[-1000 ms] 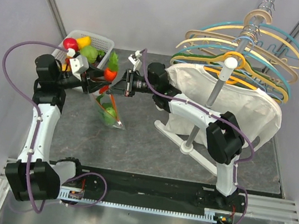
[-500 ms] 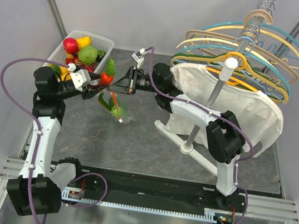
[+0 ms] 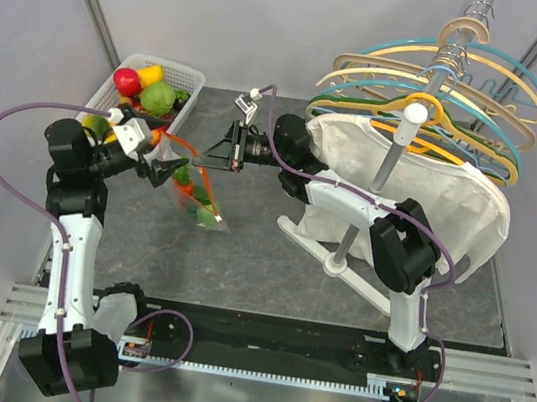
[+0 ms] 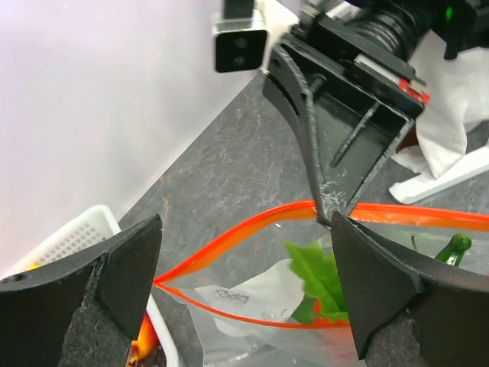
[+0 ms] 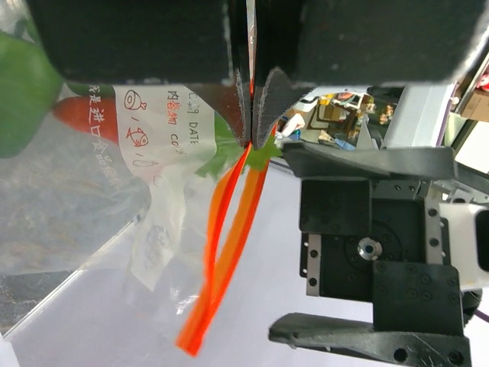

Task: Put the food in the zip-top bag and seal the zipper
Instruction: Place the fake vegetable in the zipper food storage bag, then zip the zipper food storage bag at the center of the board.

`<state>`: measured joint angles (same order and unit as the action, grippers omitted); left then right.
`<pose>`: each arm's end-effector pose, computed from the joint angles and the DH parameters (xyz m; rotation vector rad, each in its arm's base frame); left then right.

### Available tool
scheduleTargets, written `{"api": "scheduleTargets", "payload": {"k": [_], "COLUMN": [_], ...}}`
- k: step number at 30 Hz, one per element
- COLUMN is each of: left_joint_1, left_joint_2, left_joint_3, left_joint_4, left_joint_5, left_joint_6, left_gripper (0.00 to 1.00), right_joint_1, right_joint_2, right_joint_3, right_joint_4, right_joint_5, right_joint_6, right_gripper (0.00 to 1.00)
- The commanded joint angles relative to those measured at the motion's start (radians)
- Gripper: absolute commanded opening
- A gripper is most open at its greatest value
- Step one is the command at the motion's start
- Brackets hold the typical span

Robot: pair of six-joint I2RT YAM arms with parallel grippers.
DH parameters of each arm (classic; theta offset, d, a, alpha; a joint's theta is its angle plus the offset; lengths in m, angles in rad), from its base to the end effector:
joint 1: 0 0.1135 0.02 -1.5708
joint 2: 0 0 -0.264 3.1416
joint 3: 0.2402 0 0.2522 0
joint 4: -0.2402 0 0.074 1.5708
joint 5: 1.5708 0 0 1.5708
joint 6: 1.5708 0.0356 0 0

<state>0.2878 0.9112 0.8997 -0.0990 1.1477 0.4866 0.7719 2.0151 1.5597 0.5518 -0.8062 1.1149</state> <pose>0.1933 0.0234 0.3695 0.9515 1.3216 -0.3672 0.3246 0.3518 0.3075 -0.5087 1.8553 1.9885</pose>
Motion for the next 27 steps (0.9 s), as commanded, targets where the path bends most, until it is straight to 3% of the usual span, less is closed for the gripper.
{"api": "scheduleTargets", "payload": {"k": [1,5,7,8,9,14,18,20,21,22,25,27], "left_joint_1": [0.053,0.12,0.12,0.123,0.123,0.122,0.12,0.111,0.099,0.068,-0.027,-0.09], "left_joint_2": [0.006,0.101,0.133,0.158,0.187,0.227,0.196,0.169,0.16,0.144,0.12,0.112], "left_joint_3": [0.096,0.221,0.331,0.387,0.421,0.512,0.496,0.478,0.47,0.46,0.418,0.387], "left_joint_4": [-0.033,-0.103,-0.257,-0.573,-0.682,-0.957,-1.013,-1.06,-1.074,-1.073,-1.09,-1.072], "left_joint_5": [0.026,0.063,0.18,0.217,0.237,0.199,0.15,0.13,0.095,0.075,-0.012,-0.098], "left_joint_6": [-0.164,-0.283,-0.1,0.078,0.295,0.521,0.594,0.667,0.655,0.635,0.566,0.508], "left_gripper": [0.95,0.93,0.94,0.94,0.94,0.89,0.72,0.55,0.41,0.37,0.35,0.43], "right_joint_1": [-0.003,-0.003,-0.003,-0.002,-0.002,-0.002,0.0,0.0,0.0,0.001,0.006,0.012], "right_joint_2": [-0.022,-0.018,-0.016,-0.015,-0.016,-0.035,-0.035,-0.033,-0.035,-0.035,-0.035,-0.032], "right_joint_3": [0.014,0.019,0.016,0.016,0.016,0.01,0.014,0.016,0.023,0.028,0.039,0.045], "right_joint_4": [0.091,0.109,0.135,0.137,0.135,-0.001,-0.099,-0.102,-0.121,-0.133,-0.164,-0.196], "right_joint_5": [-0.019,-0.03,-0.039,-0.042,-0.05,-0.042,-0.004,0.022,0.038,0.051,0.09,0.111], "right_joint_6": [0.0,0.008,0.017,0.016,0.01,-0.133,-0.177,-0.178,-0.184,-0.187,-0.198,-0.205], "right_gripper": [0.0,0.0,0.0,0.0,0.0,0.0,0.0,0.0,0.0,0.0,0.0,0.0]}}
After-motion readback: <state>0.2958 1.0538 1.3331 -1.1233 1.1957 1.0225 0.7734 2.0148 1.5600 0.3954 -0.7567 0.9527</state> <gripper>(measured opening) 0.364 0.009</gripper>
